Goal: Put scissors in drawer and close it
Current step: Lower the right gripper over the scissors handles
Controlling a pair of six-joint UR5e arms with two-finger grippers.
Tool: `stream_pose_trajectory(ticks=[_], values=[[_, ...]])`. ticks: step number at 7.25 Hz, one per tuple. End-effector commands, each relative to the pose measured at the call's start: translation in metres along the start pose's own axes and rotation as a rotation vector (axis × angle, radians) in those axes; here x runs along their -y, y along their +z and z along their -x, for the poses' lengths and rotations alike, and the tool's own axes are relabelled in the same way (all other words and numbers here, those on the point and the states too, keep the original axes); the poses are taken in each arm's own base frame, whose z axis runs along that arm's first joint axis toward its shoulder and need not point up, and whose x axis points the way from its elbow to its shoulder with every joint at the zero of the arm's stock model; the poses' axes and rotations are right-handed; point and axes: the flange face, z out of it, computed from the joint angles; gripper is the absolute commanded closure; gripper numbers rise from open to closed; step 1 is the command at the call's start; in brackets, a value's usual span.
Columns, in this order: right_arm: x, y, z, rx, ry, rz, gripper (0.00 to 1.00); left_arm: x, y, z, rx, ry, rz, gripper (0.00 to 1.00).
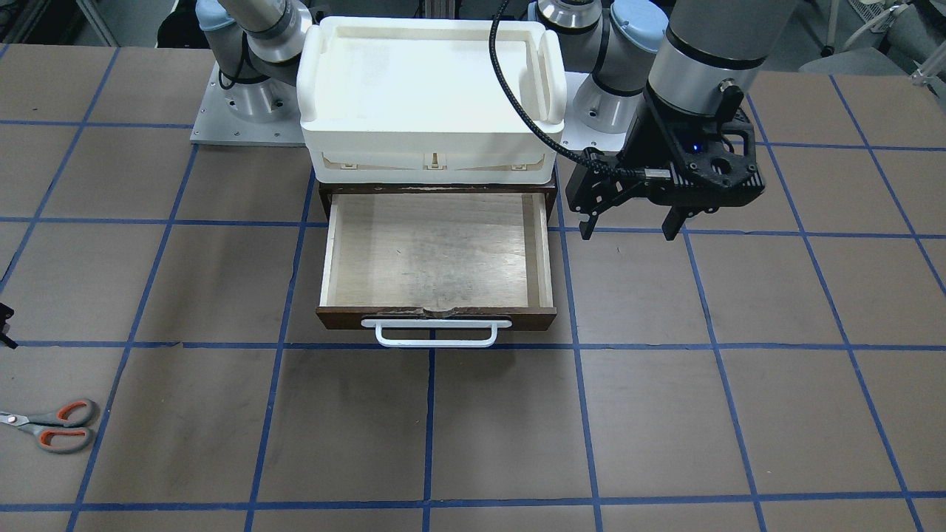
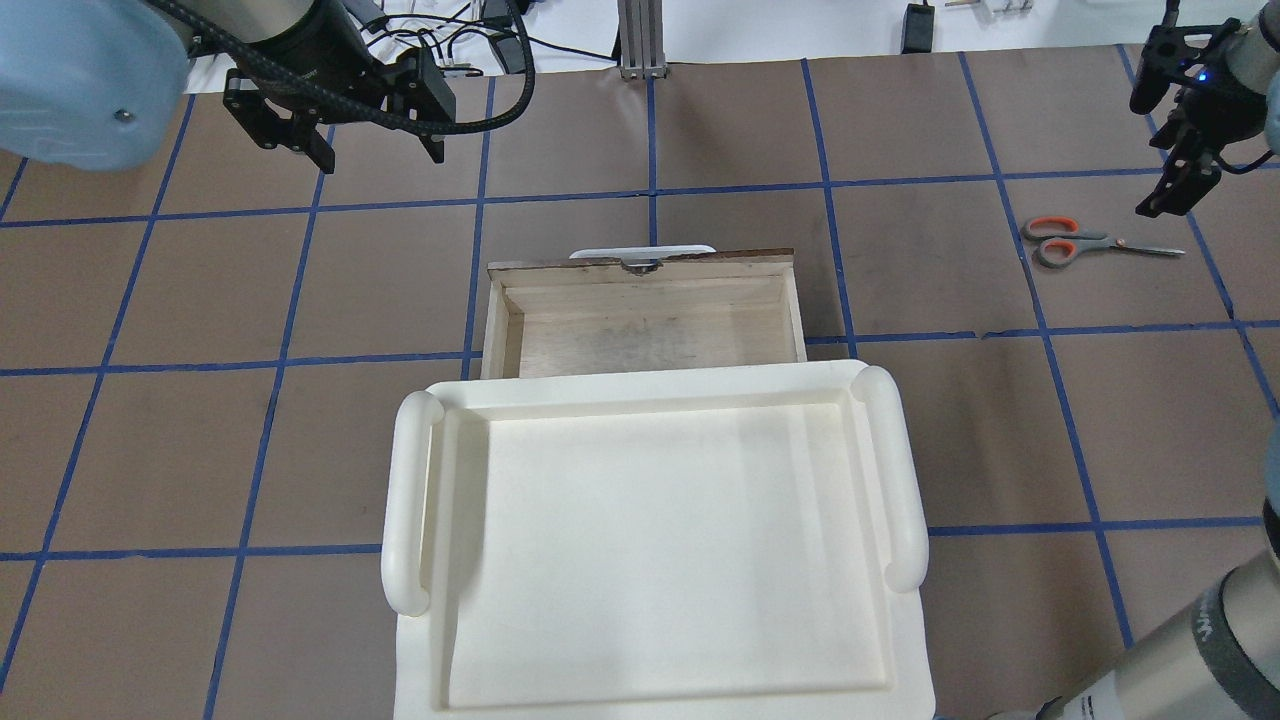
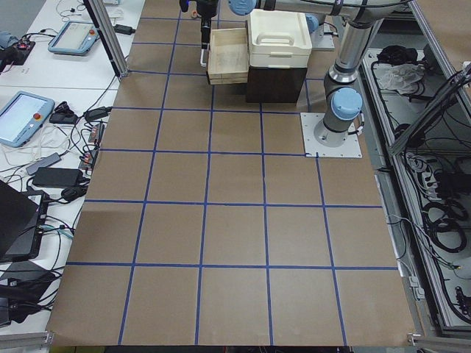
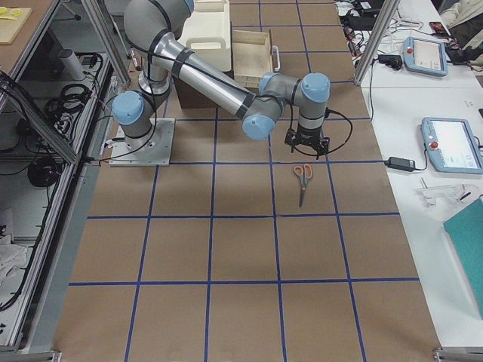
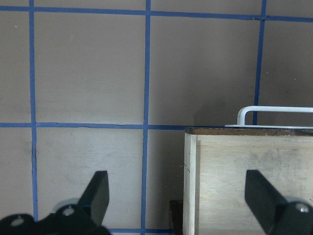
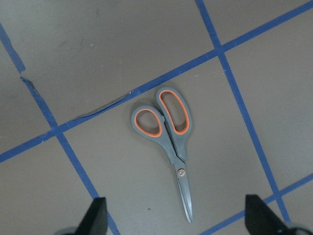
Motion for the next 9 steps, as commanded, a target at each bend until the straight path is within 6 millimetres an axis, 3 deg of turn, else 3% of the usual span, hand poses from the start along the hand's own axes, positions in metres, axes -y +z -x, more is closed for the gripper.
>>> stream_pose_trajectory(ticks=[1,3,5,9], values=[[-0.013,0.053,-0.014,0.016,-0.072,-0.008,0.0,-0.007,-0.009,0.003,0.002,0.015,0.017,0.0],[-0.019,0.085,-0.016,0.054,-0.076,-0.033,0.04,-0.008,-0.004,0.003,0.001,0.015,0.037,0.0],[-0.019,0.113,-0.016,0.088,-0.125,-0.037,0.04,-0.027,-0.014,0.004,0.016,0.016,0.092,0.0],[-0.023,0.123,-0.032,0.046,-0.184,-0.016,0.08,-0.031,-0.011,0.005,0.022,0.016,0.109,0.0]])
